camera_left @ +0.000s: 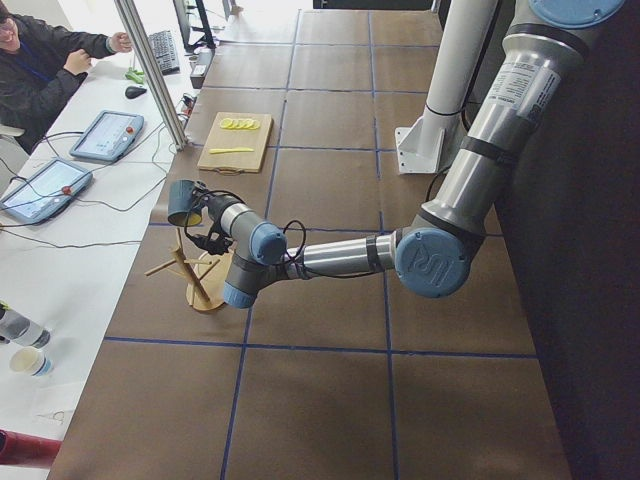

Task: Hang cup on storage rack
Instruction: 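Hook the mug handle onto the rack's wooden peg with the left gripper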

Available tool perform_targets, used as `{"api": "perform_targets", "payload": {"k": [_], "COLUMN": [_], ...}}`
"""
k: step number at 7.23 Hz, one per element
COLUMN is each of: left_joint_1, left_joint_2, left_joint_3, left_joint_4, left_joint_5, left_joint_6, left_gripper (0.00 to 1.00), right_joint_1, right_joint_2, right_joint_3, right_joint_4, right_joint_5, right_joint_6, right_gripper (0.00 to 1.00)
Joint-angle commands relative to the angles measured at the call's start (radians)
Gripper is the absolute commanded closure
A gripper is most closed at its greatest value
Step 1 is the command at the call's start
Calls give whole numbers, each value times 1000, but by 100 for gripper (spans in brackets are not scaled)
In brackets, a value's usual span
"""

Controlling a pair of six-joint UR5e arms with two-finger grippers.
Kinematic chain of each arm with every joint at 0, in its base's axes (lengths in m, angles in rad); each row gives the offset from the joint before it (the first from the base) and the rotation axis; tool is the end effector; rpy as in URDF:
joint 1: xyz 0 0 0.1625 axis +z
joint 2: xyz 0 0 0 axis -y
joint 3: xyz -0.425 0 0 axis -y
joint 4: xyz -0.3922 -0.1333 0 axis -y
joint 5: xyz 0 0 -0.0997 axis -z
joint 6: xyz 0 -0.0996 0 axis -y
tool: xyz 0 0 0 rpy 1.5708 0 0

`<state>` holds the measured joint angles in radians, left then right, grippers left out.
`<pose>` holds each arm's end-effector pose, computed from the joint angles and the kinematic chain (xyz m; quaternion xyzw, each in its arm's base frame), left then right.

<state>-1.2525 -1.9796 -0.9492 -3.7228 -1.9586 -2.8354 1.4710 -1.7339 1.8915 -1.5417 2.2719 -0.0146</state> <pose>0.0977 -0.6021 0.5091 -0.1139 0.8085 -0.4794 0.3217 0.0258 -0.4352 0.5766 0.0729 -0.3453 -0.0854 0.9317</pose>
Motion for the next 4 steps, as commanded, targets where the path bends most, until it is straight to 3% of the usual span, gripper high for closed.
{"api": "perform_targets", "payload": {"k": [1, 4], "left_joint_1": [1, -4], "left_joint_2": [-33, -8], "left_joint_3": [38, 72], "left_joint_4": [-2, -42], "left_joint_5": [0, 0], "left_joint_6": [5, 2], "left_gripper": [100, 100], "right_joint_1": [2, 3], "right_joint_2": [4, 2], "right_joint_3": [1, 11], "right_joint_4": [0, 0], "right_joint_5": [-2, -2], "right_joint_6": [1, 1], "right_gripper": [0, 0]}}
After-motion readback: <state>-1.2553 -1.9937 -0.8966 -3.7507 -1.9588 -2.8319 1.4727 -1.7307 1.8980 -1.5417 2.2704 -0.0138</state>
